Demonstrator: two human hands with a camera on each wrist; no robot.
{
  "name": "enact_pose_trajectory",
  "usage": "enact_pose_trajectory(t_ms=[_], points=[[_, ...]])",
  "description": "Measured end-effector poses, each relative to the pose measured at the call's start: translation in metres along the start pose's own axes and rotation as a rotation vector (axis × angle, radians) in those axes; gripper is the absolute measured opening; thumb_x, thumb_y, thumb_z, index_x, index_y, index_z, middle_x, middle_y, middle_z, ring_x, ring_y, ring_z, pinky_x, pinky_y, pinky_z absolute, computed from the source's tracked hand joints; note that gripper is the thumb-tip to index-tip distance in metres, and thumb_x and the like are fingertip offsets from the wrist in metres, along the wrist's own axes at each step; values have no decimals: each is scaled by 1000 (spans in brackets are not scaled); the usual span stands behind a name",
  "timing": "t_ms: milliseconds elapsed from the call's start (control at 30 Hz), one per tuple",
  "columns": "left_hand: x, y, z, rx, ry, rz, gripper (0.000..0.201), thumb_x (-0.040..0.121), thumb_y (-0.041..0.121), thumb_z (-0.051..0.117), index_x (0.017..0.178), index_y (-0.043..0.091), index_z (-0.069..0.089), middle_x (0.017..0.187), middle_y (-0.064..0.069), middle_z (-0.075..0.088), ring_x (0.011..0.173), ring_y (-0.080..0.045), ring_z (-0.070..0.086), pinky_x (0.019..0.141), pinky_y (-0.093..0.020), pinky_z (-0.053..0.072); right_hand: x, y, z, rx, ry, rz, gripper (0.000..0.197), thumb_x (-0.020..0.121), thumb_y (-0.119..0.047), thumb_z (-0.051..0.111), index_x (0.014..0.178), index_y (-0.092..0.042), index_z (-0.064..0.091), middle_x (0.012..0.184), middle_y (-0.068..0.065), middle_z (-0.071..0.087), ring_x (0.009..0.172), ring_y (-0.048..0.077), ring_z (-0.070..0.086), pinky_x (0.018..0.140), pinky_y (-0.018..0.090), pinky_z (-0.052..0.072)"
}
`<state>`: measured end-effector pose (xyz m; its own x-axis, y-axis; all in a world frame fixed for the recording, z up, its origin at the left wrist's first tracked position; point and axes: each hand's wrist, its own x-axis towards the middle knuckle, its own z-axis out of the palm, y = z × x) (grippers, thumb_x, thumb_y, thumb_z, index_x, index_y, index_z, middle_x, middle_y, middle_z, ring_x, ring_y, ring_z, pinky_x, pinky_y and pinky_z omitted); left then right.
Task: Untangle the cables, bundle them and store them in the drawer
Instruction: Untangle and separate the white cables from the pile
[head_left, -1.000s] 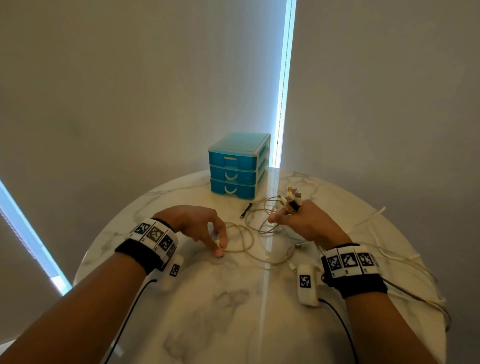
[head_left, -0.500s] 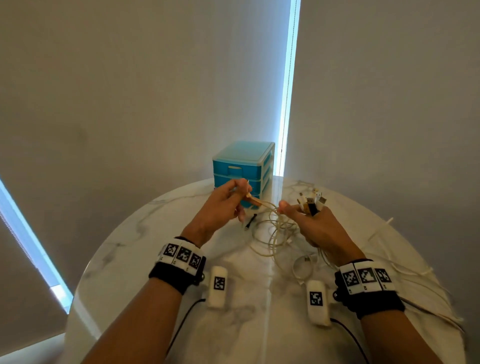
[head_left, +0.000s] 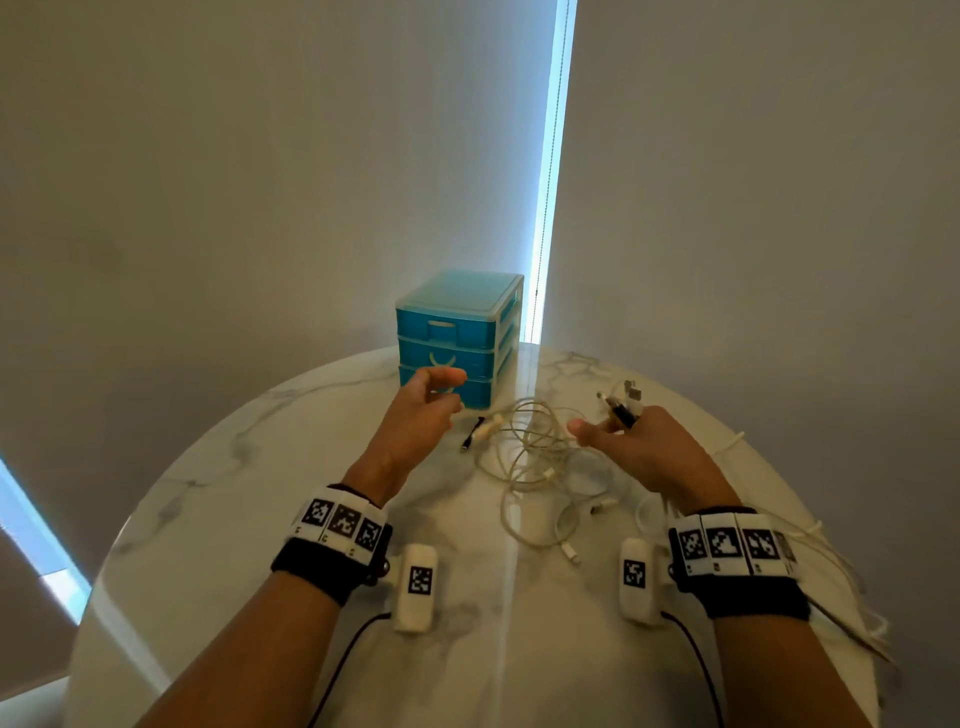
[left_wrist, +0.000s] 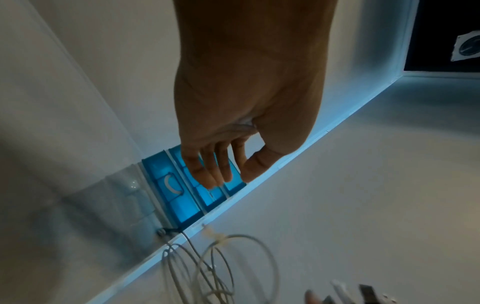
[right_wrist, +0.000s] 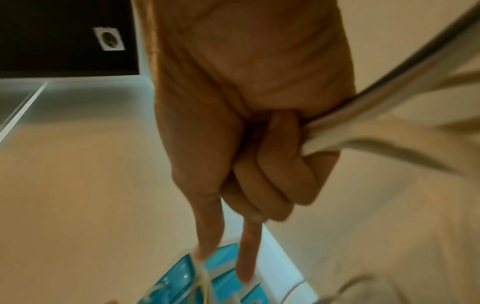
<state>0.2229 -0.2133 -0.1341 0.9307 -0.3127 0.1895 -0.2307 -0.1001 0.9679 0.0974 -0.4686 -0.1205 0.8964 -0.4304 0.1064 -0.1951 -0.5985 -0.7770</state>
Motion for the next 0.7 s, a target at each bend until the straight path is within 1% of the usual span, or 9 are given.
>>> enact_pose_trajectory(t_ms=[67, 133, 233, 300, 367, 467, 567, 633, 700], points=[[-6, 7, 9, 194, 66, 139, 31, 100, 9, 63, 125, 27, 65, 128, 10, 62, 122, -12, 60, 107, -33, 52, 4, 10, -4, -42, -46, 76, 42, 90, -50, 82, 84, -11, 71, 77, 2, 68, 75, 18, 63, 67, 33, 45], [-19, 21, 26, 329, 19, 325, 24, 98, 17, 70, 117, 31, 67, 118, 14, 64, 111, -5, 61, 95, -23, 53, 6, 13, -6, 19, -14, 85, 37, 94, -45, 79, 82, -10, 77, 67, 0, 63, 68, 19, 58, 63, 33, 42], [-34, 42, 65, 595, -383, 422, 11, 98, 38, 69, 109, 38, 70, 106, 19, 70, 96, -3, 65, 85, -30, 59, 8, 11, -10, 220, 212, 67, 44, 103, -51, 64, 79, -19, 82, 59, -7, 59, 62, 18, 53, 62, 33, 39], [-35, 42, 96, 953, -629, 453, 26, 96, 50, 68, 118, 36, 69, 112, 15, 70, 101, -11, 65, 84, -35, 56, 7, 9, -16, 350, 352, 114, 63, 105, -65, 51, 78, -15, 77, 54, -3, 54, 54, 19, 48, 57, 32, 37], [-32, 36, 122, 1198, -727, 478, 41, 95, 53, 68, 127, 28, 65, 119, 6, 69, 107, -19, 64, 81, -35, 49, 7, 7, -18, 413, 414, 147, 76, 102, -76, 41, 71, -13, 70, 52, 3, 53, 51, 23, 48, 56, 35, 38], [-29, 34, 141, 1308, -717, 480, 43, 95, 54, 68, 124, 21, 66, 117, -3, 69, 105, -27, 67, 77, -35, 46, 9, 8, -16, 396, 422, 141, 82, 99, -82, 36, 65, -13, 63, 51, 4, 55, 53, 27, 52, 60, 37, 42], [-23, 39, 137, 1312, -686, 463, 36, 99, 50, 66, 119, 20, 70, 114, -5, 70, 101, -27, 67, 79, -34, 49, 9, 8, -14, 399, 387, 104, 72, 100, -76, 46, 66, -15, 64, 49, 1, 56, 53, 25, 53, 61, 37, 43], [-15, 38, 122, 1131, -612, 397, 31, 99, 51, 66, 115, 25, 70, 110, 2, 71, 99, -20, 66, 84, -36, 55, 7, 6, -14, 405, 349, 64, 66, 101, -72, 51, 69, -16, 64, 50, 0, 54, 53, 22, 50, 60, 37, 42], [-6, 38, 103, 841, -468, 318, 28, 98, 55, 67, 112, 30, 71, 106, 12, 72, 95, -7, 67, 86, -33, 58, 2, 1, -14, 392, 296, -17, 67, 100, -74, 48, 72, -18, 71, 48, -5, 51, 53, 19, 49, 58, 34, 41]])
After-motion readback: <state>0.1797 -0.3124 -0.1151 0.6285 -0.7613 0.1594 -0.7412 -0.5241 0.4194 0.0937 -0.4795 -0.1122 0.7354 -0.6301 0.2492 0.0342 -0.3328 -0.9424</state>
